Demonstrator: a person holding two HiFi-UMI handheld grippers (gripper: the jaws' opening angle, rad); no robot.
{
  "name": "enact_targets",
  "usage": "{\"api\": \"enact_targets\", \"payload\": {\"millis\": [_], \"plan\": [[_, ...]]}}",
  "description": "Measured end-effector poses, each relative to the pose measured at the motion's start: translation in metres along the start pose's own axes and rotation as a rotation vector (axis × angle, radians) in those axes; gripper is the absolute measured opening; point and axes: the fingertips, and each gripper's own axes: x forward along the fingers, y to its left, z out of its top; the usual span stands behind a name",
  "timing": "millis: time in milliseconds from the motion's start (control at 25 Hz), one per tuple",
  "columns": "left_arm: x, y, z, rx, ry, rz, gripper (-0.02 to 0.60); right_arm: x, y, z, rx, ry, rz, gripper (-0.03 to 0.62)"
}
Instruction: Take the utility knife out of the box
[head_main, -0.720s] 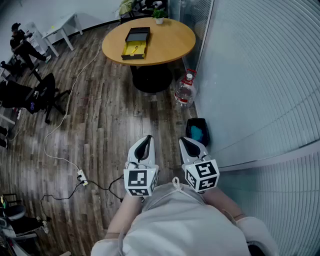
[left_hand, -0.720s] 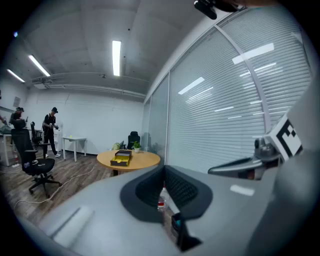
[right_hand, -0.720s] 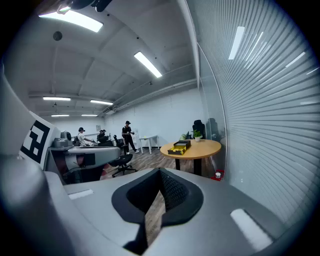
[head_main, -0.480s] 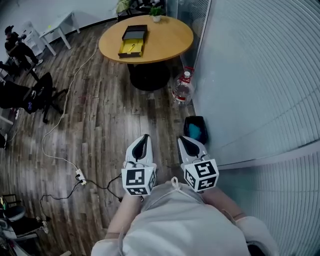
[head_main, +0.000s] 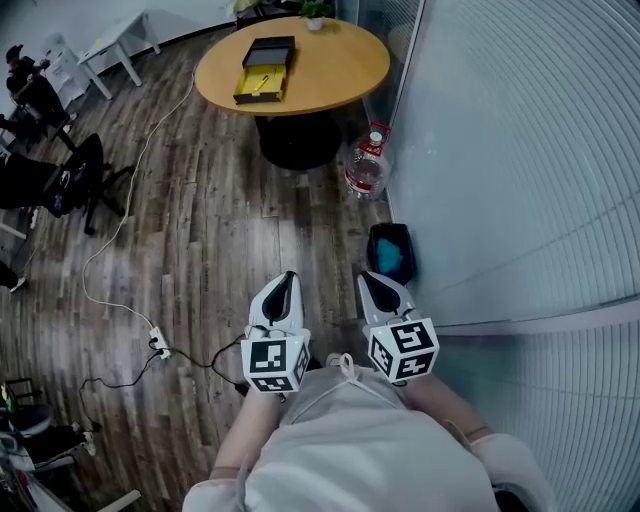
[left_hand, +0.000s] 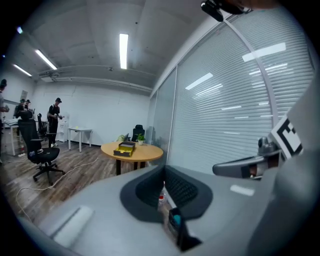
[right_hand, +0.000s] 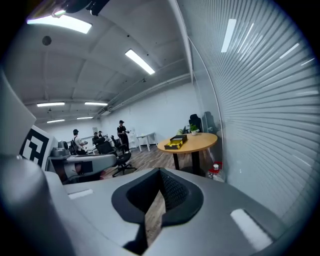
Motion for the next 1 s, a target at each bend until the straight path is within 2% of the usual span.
{"api": "enact_targets", "payload": {"millis": [160, 520, 640, 1000], "plan": [[0.011, 0.012, -0.008, -0.012, 0.026, -0.002, 0.006, 0.016, -0.005, -0.008, 0.029, 0.029, -0.005, 0.000], [0.072, 0.080, 0.008, -0.017, 0.019, -0.043, 0.006, 0.097, -0.003, 0.011, 0.018, 0.058, -0.052, 0.000], [0.098, 0.119, 0.022, -0.020, 0.010, -0.054, 0.006, 0.139, 0.008, 0.027, 0.015, 0.052, -0.062, 0.000], [0.172, 0.272, 0.067, -0.004, -0.007, -0.051, 0.006, 0.289, 0.056, 0.078, 0.022, 0.047, -0.086, 0.000]]}}
